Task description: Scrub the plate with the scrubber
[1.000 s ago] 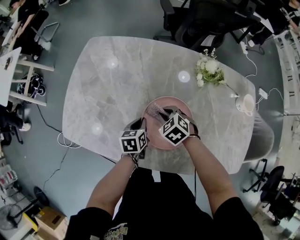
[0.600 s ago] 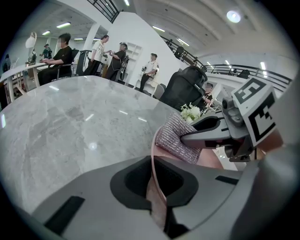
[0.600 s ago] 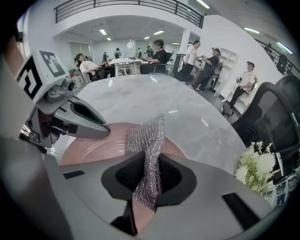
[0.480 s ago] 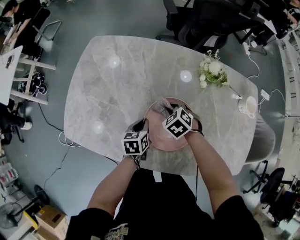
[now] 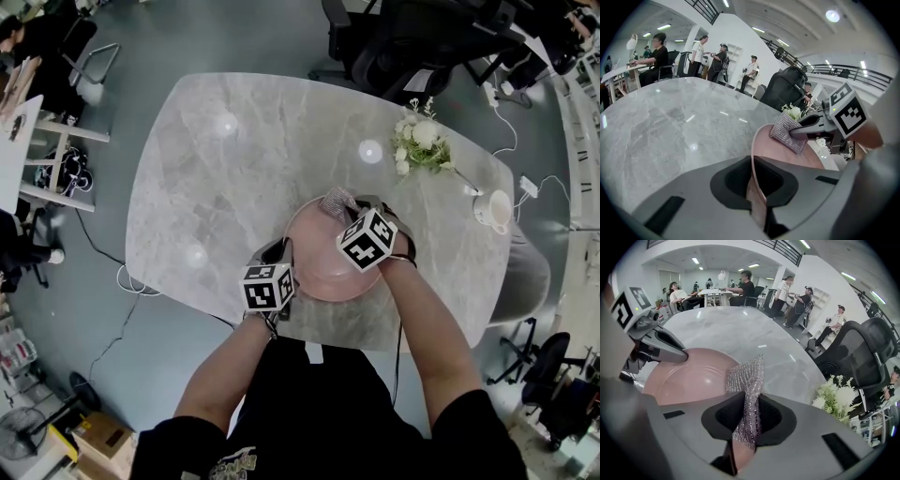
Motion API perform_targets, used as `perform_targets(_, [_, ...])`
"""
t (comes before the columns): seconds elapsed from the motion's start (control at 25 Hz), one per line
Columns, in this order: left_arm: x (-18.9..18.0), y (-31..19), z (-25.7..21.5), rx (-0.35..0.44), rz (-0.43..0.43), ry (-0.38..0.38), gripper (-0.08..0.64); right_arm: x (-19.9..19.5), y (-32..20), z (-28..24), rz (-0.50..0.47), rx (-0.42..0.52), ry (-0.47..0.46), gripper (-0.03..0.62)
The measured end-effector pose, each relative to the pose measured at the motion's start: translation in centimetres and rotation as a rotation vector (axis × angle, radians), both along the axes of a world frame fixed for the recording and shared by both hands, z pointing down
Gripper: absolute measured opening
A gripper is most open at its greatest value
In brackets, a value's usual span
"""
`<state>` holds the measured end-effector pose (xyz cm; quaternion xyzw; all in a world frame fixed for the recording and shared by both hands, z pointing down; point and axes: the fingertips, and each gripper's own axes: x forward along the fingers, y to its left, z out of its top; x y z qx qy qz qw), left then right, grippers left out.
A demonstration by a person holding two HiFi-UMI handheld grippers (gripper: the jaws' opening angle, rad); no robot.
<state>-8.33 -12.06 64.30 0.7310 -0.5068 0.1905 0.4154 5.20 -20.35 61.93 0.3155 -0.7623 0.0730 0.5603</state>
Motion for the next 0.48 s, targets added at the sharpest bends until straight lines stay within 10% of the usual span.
perform_targets(0.48, [0.0, 0.1, 0.0, 0.009, -0.006, -0.013, 0.026, 4.7, 0.8, -0.4, 0.049, 0.01, 0.034, 0.075])
